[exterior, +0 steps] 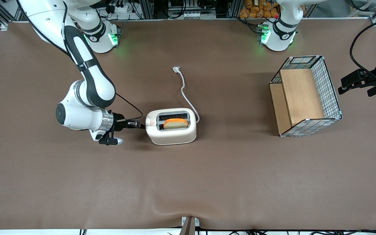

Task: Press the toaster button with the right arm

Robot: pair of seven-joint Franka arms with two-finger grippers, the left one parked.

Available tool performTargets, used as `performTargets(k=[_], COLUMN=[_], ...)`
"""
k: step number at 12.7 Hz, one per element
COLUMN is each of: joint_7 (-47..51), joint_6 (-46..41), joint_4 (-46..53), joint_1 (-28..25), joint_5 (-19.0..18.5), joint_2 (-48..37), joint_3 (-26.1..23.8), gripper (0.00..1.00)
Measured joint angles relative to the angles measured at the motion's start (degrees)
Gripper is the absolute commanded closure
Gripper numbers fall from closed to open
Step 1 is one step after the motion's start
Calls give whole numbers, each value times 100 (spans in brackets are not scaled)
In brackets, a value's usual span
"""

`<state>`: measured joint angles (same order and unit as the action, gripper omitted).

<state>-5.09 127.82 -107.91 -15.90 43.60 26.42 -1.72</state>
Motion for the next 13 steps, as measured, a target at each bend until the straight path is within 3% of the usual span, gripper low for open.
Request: performTargets(k=[13], joint_7=[-138], joint_6=[284], joint_4=[0], joint_1=[-62], joint_5=[36], joint_2=[242], joint_3=[0], gripper=[100])
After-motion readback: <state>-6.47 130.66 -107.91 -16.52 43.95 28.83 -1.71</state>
